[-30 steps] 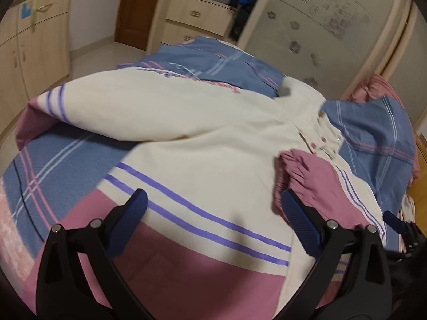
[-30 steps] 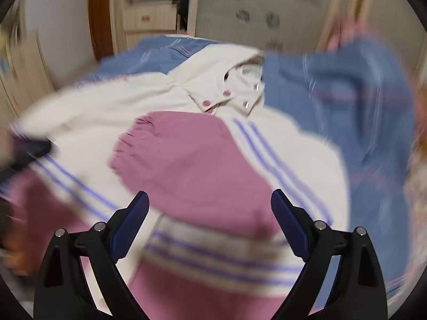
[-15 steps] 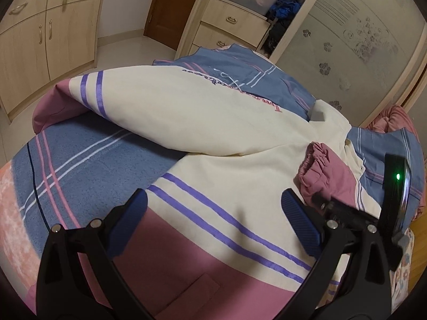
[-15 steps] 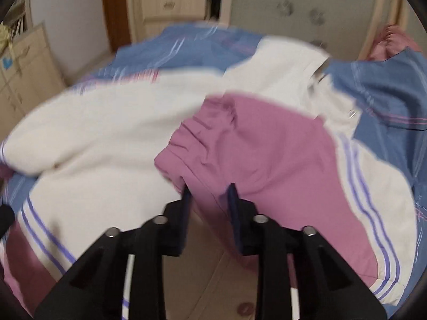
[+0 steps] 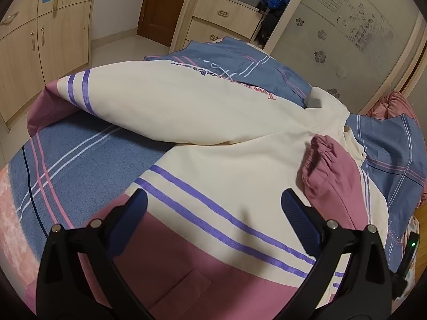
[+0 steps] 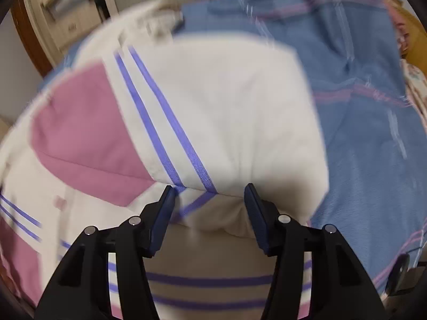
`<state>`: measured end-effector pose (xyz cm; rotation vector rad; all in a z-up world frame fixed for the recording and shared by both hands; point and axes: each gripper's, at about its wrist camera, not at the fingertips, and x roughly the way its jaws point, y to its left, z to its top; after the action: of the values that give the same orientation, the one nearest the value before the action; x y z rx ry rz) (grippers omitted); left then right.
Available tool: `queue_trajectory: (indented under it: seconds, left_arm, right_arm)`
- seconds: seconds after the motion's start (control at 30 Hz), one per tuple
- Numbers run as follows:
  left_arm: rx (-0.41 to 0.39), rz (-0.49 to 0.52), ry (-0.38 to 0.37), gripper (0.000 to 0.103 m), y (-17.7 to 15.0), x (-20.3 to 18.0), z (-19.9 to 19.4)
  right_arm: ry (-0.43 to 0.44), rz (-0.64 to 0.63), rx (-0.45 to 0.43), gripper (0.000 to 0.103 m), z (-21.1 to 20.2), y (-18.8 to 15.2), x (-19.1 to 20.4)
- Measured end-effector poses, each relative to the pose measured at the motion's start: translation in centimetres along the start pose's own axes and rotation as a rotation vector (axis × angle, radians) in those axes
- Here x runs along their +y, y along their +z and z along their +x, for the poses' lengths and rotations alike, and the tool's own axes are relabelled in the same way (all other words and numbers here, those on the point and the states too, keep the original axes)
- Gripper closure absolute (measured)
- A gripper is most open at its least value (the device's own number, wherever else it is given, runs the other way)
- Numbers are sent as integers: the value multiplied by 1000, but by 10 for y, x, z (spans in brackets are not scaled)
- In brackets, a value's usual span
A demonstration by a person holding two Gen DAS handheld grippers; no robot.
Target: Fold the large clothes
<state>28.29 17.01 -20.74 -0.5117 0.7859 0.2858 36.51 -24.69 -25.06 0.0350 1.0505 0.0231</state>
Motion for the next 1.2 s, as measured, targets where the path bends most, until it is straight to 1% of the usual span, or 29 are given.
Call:
queue_trajectory:
  seconds: [0.03, 0.07, 0.1, 0.13, 0.2, 0.23, 0.27, 0.33, 0.37, 0.4, 0.47, 0.5, 0.53, 0.57, 0.6, 0.63, 0.67, 0.7, 0.77, 0.8, 0.83, 0.87, 0.9, 0.93, 1.0, 1.07, 1.1, 1.2]
  left_arm:
    - [1, 0, 1, 2, 0, 2, 0]
    - [2, -1, 4, 2, 0, 3, -1]
    - [-1, -6, 9, 2, 1, 5, -1]
    - [-5, -14, 11, 2, 1, 6, -2]
    - [-6, -33, 8, 2, 2, 9, -1]
    - [-2, -36, 4, 2, 2, 9, 0]
    - [3, -34, -1, 2, 2, 8, 1]
    - [7, -21, 0, 2, 1, 6, 2]
    - [4, -14, 6, 2, 1, 6, 1]
    - [-1, -11, 15, 2, 1, 6, 0]
    - [-21, -34, 61, 2, 4, 14, -5]
    - [-34, -59, 89, 2, 6, 21, -8]
    - [-64, -114, 130, 2, 9, 34, -15]
    - [-91, -170, 160, 2, 12, 47, -20]
    - [-121, -256, 197, 2, 14, 66, -27]
    - [-140, -328, 224, 2, 14, 82, -33]
    - [-159, -414, 246, 2, 12, 100, -38]
    - [-182, -520, 255, 2, 9, 122, -45]
    - [-215, -661, 245, 2, 2, 151, -56]
    - [-228, -712, 249, 2, -1, 163, -61]
    - [-238, -740, 264, 2, -3, 172, -65]
    - [-251, -768, 288, 2, -5, 179, -70]
    - [-264, -791, 313, 2, -7, 185, -74]
    - [-279, -825, 344, 2, -10, 193, -80]
    - [-324, -917, 397, 2, -21, 207, -94]
    - [-388, -1022, 423, 2, -35, 219, -109]
    - [-431, -1084, 435, 2, -44, 227, -118]
    - [-519, -1187, 471, 2, -60, 239, -135]
  right_arm:
    - [16, -13, -26, 49, -10, 0, 2]
    - [56, -1, -67, 49, -25, 0, 1]
    - [106, 23, -121, 48, -40, 0, -3]
    - [144, 59, -195, 48, -58, 0, -9]
    - [104, 129, -279, 47, -79, 2, -24]
    - [93, 157, -295, 47, -82, 5, -29]
    - [88, 179, -279, 46, -78, 6, -36]
    - [36, 183, -109, 46, -41, 11, -44]
    - [-10, 168, -13, 45, -15, 10, -45]
    - [-50, 158, 9, 45, -2, 8, -43]
    - [-95, 146, -35, 40, -15, 13, -30]
    - [-74, 152, -66, 40, -26, 18, -22]
    - [10, 159, -120, 39, -45, 26, -8]
    - [86, 141, -158, 32, -59, 34, 10]
    - [130, 83, -182, 28, -70, 44, 37]
    - [144, 19, -190, 23, -75, 51, 64]
    - [157, -66, -193, 23, -81, 57, 99]
    - [189, -176, -192, 23, -84, 63, 142]
    - [259, -348, -172, 20, -82, 71, 217]
    - [292, -454, -158, 20, -80, 69, 265]
    - [311, -534, -153, 19, -80, 68, 300]
    - [318, -641, -156, 17, -80, 61, 346]
    - [299, -743, -169, 15, -79, 51, 392]
    - [281, -818, -178, 13, -77, 48, 428]
    - [282, -970, -155, 13, -70, 26, 507]
    - [287, -1081, -130, 13, -65, 1, 566]
    - [276, -1150, -110, 13, -61, -13, 594]
    - [208, -1306, -102, 12, -48, -53, 643]
